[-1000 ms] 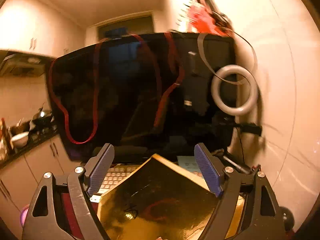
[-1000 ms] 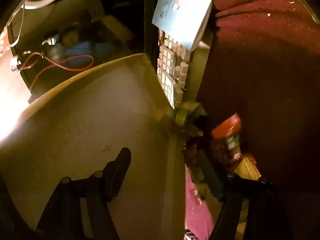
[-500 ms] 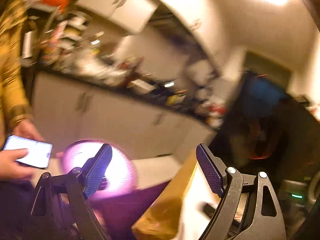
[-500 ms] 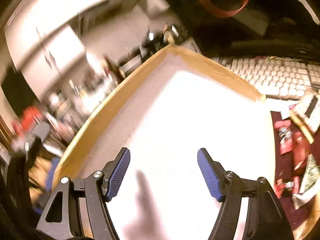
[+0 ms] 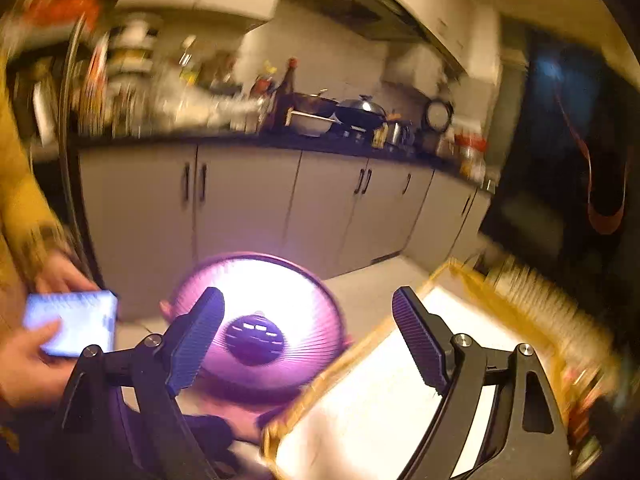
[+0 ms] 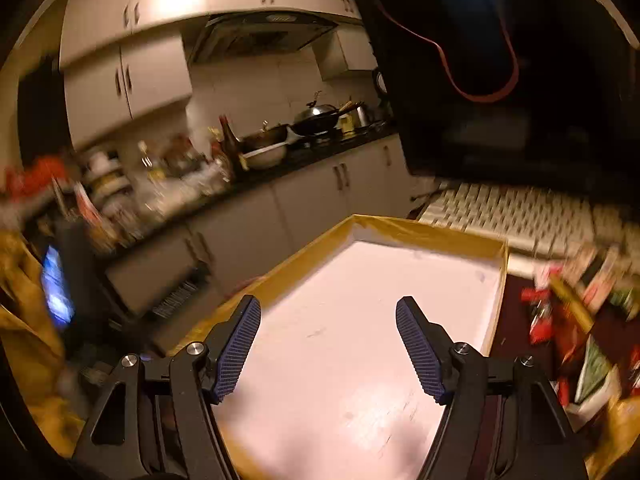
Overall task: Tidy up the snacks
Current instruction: 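Swing both tools over the snack pile on the desk, then close the right gripper on the yellow cheese sandwich crackers pack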
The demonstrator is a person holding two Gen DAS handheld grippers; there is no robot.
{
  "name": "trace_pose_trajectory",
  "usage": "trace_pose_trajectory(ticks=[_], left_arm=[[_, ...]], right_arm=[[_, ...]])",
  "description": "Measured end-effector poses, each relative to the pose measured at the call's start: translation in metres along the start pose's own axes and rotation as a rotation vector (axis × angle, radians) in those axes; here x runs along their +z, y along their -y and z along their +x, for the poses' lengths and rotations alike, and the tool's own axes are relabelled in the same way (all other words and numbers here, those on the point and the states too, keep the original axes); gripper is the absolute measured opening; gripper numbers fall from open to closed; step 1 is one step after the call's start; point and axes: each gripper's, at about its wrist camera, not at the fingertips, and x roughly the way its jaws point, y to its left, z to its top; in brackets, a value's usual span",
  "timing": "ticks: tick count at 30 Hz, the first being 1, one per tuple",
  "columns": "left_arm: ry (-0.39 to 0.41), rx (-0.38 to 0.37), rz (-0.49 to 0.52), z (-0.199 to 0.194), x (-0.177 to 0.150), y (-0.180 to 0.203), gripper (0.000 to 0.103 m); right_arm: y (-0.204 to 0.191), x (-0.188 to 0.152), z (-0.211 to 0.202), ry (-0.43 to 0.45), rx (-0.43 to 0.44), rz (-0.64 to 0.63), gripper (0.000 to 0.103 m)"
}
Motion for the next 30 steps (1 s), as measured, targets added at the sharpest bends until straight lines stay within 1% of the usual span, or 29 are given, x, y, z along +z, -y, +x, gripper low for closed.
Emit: trace_pose_trajectory(ticks=[1,2,4,5,6,7,9,11,12,14,16,18,20,21,22,25,26,27,30], left_arm=[[0.008,0.02,0.05,-0.008,0.001,0.004,0.086],[0.014,0.015,0.105,-0.023,0.001,0.012,0.086],[0.015,-0.096,0.171,-0.049,0.001,0.028,0.086],[0.01,-0.169,0.205,-0.064,-0.001,0.039,0.086],[-0.01,-0.231,0.245,-0.076,-0.005,0.051,0.087],[-0.041,-0.28,0.282,-0.083,-0.009,0.063,0.087],[-0.154,-0.421,0.367,-0.095,-0.022,0.091,0.087],[-0.23,-0.517,0.399,-0.103,-0.034,0.11,0.086],[-0.25,-0.555,0.416,-0.107,-0.04,0.118,0.086],[-0.266,-0.613,0.468,-0.119,-0.051,0.133,0.086],[-0.261,-0.63,0.524,-0.128,-0.06,0.143,0.086],[-0.288,-0.623,0.558,-0.133,-0.07,0.151,0.086],[-0.312,-0.619,0.572,-0.133,-0.075,0.157,0.086],[-0.314,-0.609,0.574,-0.136,-0.075,0.165,0.086],[-0.314,-0.602,0.573,-0.136,-0.077,0.164,0.086],[-0.336,-0.579,0.559,-0.136,-0.084,0.166,0.086],[-0.342,-0.571,0.554,-0.136,-0.085,0.166,0.086],[-0.344,-0.567,0.554,-0.134,-0.085,0.164,0.086],[-0.35,-0.569,0.553,-0.132,-0.084,0.159,0.086]], right_arm=[[0.01,0.0,-0.009,-0.01,0.018,0.04,0.072],[0.024,0.003,-0.018,-0.029,0.019,0.073,0.072],[0.043,0.006,-0.038,-0.057,0.005,0.128,0.072],[0.054,0.003,-0.043,-0.077,-0.014,0.155,0.072],[0.073,0.0,-0.054,-0.099,-0.034,0.191,0.073],[0.081,-0.002,-0.062,-0.11,-0.05,0.221,0.073],[0.109,-0.011,-0.086,-0.131,-0.093,0.271,0.073],[0.124,-0.018,-0.111,-0.133,-0.178,0.28,0.073],[0.131,-0.022,-0.123,-0.126,-0.214,0.284,0.073],[0.151,-0.025,-0.144,-0.124,-0.252,0.295,0.073],[0.155,-0.033,-0.158,-0.126,-0.289,0.317,0.073],[0.162,-0.039,-0.167,-0.121,-0.324,0.341,0.073],[0.17,-0.043,-0.167,-0.122,-0.327,0.364,0.073],[0.172,-0.045,-0.167,-0.123,-0.307,0.369,0.073],[0.176,-0.046,-0.165,-0.135,-0.296,0.368,0.073],[0.173,-0.049,-0.161,-0.153,-0.301,0.36,0.073],[0.169,-0.048,-0.16,-0.16,-0.301,0.358,0.075],[0.167,-0.049,-0.159,-0.157,-0.296,0.357,0.08],[0.16,-0.049,-0.158,-0.155,-0.33,0.356,0.083]])
